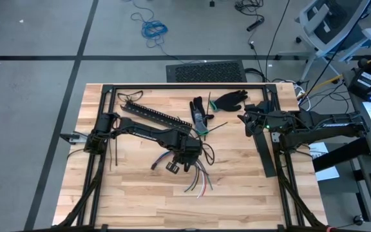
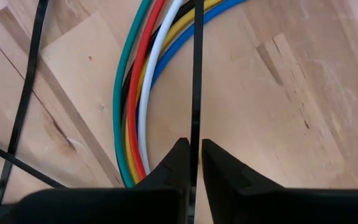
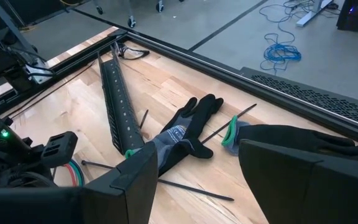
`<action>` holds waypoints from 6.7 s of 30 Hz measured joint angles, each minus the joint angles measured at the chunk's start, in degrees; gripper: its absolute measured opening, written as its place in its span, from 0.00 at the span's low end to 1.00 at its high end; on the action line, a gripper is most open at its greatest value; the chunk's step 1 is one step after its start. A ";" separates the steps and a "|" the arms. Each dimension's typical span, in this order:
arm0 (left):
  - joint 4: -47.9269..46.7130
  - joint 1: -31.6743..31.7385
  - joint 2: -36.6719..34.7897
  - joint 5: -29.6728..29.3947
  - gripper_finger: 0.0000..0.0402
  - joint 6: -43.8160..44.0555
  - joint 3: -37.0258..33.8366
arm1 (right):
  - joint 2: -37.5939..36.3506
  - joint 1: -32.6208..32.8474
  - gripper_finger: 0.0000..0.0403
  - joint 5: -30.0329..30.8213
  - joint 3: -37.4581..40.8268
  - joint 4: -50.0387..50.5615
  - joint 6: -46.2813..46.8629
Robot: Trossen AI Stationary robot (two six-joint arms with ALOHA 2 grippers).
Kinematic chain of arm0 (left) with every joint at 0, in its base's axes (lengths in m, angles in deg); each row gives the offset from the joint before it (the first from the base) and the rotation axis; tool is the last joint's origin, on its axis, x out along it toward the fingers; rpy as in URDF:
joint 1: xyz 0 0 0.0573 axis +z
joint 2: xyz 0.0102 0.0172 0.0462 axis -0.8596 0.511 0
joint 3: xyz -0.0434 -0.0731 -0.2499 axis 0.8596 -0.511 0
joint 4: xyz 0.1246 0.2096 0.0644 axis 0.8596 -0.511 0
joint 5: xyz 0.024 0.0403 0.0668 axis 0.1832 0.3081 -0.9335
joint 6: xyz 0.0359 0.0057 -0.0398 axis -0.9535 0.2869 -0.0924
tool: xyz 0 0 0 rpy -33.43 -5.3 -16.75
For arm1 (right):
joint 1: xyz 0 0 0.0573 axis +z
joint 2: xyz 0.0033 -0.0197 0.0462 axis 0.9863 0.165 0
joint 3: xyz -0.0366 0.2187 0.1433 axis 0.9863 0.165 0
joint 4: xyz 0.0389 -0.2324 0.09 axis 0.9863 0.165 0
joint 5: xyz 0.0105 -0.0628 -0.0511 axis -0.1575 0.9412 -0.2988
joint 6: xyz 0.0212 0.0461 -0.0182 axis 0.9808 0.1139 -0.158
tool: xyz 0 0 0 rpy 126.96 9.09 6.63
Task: Ziptie cables
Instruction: Wrap the cable wires with the black zip tie
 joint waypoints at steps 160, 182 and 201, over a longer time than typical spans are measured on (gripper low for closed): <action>13.91 8.52 -20.92 16.15 0.00 9.21 10.19 | 46.03 9.51 0.02 -15.10 0.33 -89.85 -15.61; 23.11 8.45 -21.09 18.20 0.00 16.46 11.69 | 45.55 8.83 0.00 -15.43 -0.02 -91.21 -15.41; 11.47 7.63 -21.20 17.65 0.00 17.97 19.73 | 46.32 7.85 0.00 -16.95 0.04 -91.18 -15.49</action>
